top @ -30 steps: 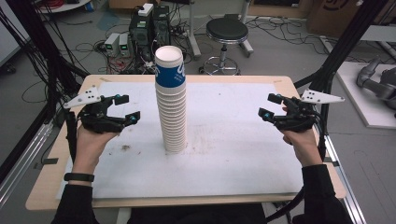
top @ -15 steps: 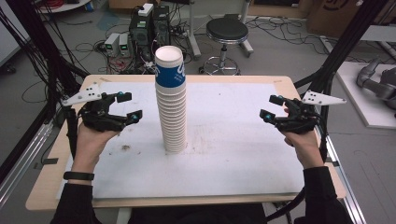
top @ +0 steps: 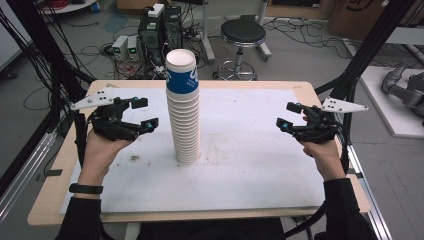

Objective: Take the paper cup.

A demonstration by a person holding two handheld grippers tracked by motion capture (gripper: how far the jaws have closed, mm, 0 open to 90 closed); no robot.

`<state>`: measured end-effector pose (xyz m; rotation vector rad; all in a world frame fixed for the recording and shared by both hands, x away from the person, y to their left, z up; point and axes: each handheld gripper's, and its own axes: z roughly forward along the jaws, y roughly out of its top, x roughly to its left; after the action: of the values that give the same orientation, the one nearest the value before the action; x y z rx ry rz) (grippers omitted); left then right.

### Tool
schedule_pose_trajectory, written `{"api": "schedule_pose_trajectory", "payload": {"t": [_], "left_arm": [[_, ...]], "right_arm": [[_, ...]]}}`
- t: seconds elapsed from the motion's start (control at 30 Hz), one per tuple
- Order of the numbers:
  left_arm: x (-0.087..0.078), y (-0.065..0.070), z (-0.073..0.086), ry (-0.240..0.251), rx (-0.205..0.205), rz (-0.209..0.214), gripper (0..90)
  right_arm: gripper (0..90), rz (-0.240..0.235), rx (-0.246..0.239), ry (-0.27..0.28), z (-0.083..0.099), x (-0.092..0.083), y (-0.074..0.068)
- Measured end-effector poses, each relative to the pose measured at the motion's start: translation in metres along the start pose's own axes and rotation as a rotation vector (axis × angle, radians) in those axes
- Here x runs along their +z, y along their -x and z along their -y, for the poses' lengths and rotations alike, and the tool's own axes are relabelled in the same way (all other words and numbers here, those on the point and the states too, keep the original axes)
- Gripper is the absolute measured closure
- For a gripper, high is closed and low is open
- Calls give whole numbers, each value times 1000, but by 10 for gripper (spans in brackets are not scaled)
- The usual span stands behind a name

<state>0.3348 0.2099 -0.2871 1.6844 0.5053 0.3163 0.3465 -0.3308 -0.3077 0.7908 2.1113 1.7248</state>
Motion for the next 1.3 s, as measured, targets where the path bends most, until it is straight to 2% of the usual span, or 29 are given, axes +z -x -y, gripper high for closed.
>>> {"api": "schedule_pose_trajectory", "payload": {"t": [0.13,0.3,0.47,0.57,0.7,0.83,1.07,1.3], "left_arm": [[4,2,-6,4,-6,1,158],[9,4,-11,12,-16,45,158],[19,5,-16,28,-7,47,158],[27,5,-19,9,-3,46,158],[35,7,-26,8,0,56,158],[40,6,-30,0,-2,48,158],[49,6,-30,-20,1,49,158],[58,5,-32,-17,5,61,143]], "right_arm": [[179,-5,0,-5,0,1,0],[179,-8,0,-5,0,1,0],[179,-10,-3,-8,0,2,-1],[179,-13,-5,-9,0,3,-1],[179,-16,0,-8,0,3,0],[179,-22,3,-8,0,3,0],[179,-28,0,-6,0,3,-1],[179,-31,6,-6,0,3,-1]]}}
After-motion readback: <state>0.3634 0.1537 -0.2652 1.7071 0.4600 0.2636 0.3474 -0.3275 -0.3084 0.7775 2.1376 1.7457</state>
